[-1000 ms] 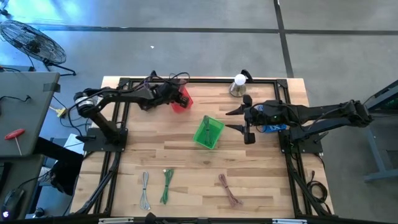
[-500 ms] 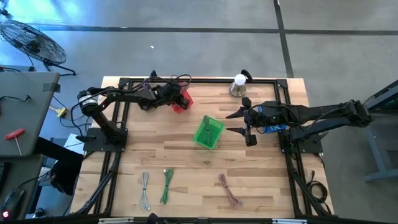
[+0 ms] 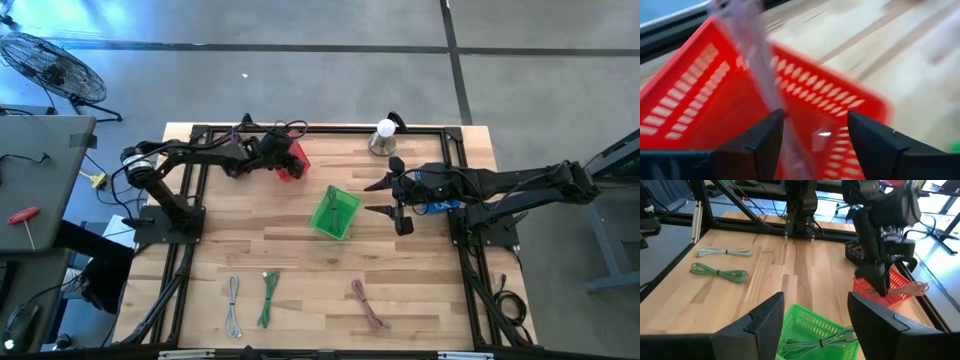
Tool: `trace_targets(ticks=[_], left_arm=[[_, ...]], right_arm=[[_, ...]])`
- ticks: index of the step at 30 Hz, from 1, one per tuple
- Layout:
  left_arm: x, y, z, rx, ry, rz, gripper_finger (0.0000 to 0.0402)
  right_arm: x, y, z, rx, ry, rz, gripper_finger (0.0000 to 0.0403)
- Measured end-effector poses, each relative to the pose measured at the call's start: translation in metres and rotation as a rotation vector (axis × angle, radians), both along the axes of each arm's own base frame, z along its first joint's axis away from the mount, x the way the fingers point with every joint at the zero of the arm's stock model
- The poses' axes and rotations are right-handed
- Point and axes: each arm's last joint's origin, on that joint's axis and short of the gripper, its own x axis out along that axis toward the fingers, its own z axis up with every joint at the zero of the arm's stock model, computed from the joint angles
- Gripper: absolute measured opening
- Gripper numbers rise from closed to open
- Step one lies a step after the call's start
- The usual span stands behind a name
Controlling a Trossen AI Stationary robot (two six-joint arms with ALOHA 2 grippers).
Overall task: Pick & Place USB Port
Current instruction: Put the pink charger cable into the red basket
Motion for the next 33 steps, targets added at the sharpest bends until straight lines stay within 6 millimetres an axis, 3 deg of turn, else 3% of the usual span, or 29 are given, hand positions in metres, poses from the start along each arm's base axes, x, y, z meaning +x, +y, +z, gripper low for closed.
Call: trace_targets(ticks=[7,13,17,24,28,33], left_arm=[[-0.009,-0.007,0.037,0.037,-0.119,-0.041,0.0231],[-0.018,-0.036,0.068,0.161,-0.086,-0.265,0.0232],[-0.012,-0.076,0.081,0.257,-0.098,-0.561,0.0232],[0.012,-0.167,0.097,0.489,-0.158,-1.030,0.0232],[0.026,-0.212,0.103,0.599,-0.135,-1.132,0.0232],[0.049,-0.253,0.104,0.720,-0.005,-1.220,0.0232]], right_arm=[[0.000,0.000,-0.001,0.000,0.014,0.000,0.0210],[-0.002,0.001,-0.005,0.017,0.052,0.045,0.0210],[-0.003,0.003,-0.007,0.040,0.075,0.106,0.0210],[-0.003,0.013,-0.005,0.064,0.064,0.222,0.0209],[-0.004,0.023,-0.005,0.078,0.067,0.305,0.0209],[-0.006,0.037,-0.005,0.141,0.080,0.353,0.0209]])
